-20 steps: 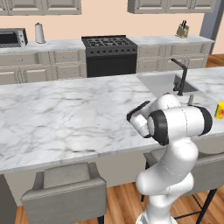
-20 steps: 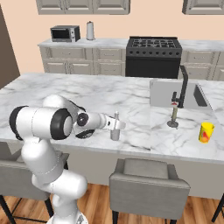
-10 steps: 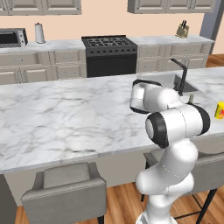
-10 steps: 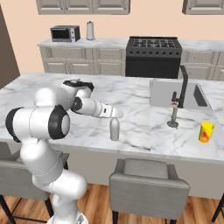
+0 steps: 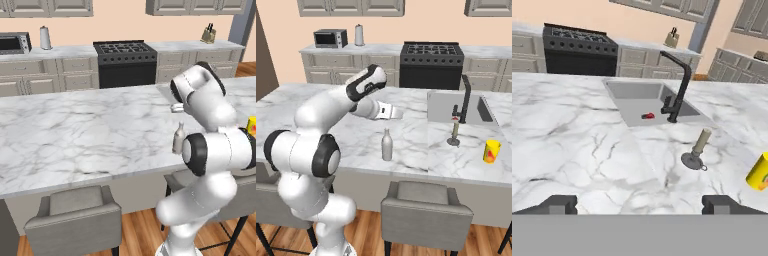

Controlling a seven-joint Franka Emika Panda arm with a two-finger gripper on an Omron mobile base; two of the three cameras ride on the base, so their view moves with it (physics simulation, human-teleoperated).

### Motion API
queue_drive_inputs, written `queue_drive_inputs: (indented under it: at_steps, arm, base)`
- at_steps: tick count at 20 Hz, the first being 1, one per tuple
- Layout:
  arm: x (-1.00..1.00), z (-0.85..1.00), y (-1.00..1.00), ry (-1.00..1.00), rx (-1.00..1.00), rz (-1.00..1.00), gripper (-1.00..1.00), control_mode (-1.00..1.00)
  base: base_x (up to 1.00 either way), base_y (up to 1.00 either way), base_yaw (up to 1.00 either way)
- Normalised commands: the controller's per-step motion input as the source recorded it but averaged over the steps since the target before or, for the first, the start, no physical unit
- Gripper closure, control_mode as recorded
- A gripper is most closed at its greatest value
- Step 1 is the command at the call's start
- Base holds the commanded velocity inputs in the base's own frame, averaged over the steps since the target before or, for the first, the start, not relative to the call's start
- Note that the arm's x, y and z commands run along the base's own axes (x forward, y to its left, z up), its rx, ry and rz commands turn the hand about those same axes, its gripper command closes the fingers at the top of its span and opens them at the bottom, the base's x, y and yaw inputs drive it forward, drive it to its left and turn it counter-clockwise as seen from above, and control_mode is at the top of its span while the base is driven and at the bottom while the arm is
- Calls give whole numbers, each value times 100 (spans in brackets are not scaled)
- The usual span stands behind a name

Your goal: Open the cabinet directly in front. Then move the liquor and the cup to the dining counter with the candle on it.

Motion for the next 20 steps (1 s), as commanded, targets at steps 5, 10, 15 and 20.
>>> queue_drive_inputs:
  at_steps: [5, 10, 15, 20]
  arm:
    - [-100, 100, 0, 20, 0, 10, -100, -100]
    - [-100, 100, 5, 45, -2, 14, -100, -100]
    - [-100, 96, 8, 55, -2, 13, -100, -100]
    - [-100, 100, 0, 37, 1, 3, -100, -100]
  base:
    - [0, 0, 0]
    - [0, 0, 0]
    - [0, 0, 0]
    - [0, 0, 0]
